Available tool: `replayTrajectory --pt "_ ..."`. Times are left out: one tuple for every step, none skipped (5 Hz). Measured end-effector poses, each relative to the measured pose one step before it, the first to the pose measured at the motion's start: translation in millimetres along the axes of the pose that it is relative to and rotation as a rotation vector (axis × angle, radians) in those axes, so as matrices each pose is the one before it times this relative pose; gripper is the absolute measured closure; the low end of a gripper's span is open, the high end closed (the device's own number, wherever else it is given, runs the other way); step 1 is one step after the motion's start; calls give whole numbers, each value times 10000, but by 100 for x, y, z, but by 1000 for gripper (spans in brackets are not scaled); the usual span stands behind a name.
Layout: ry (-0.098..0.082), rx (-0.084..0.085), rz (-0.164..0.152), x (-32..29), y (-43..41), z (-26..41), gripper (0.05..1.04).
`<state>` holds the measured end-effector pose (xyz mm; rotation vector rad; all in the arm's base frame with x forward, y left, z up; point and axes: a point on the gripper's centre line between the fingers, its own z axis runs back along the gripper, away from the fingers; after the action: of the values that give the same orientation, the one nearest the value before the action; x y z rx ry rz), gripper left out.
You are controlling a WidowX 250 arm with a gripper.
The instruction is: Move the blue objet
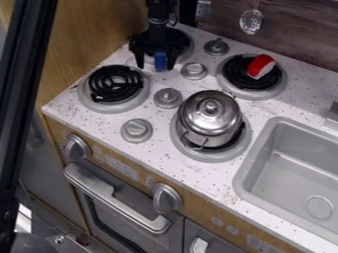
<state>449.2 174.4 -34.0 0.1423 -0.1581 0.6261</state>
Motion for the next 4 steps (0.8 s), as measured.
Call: replayTrajectory --pt "-191 -73 452 478 110 -697 142" --pt "25 -86 287 71 -206 -748 412" --pt "-58 -42 59 -38 -337 -102 706" --pt "-2 23 -20 -279 -632 -86 782"
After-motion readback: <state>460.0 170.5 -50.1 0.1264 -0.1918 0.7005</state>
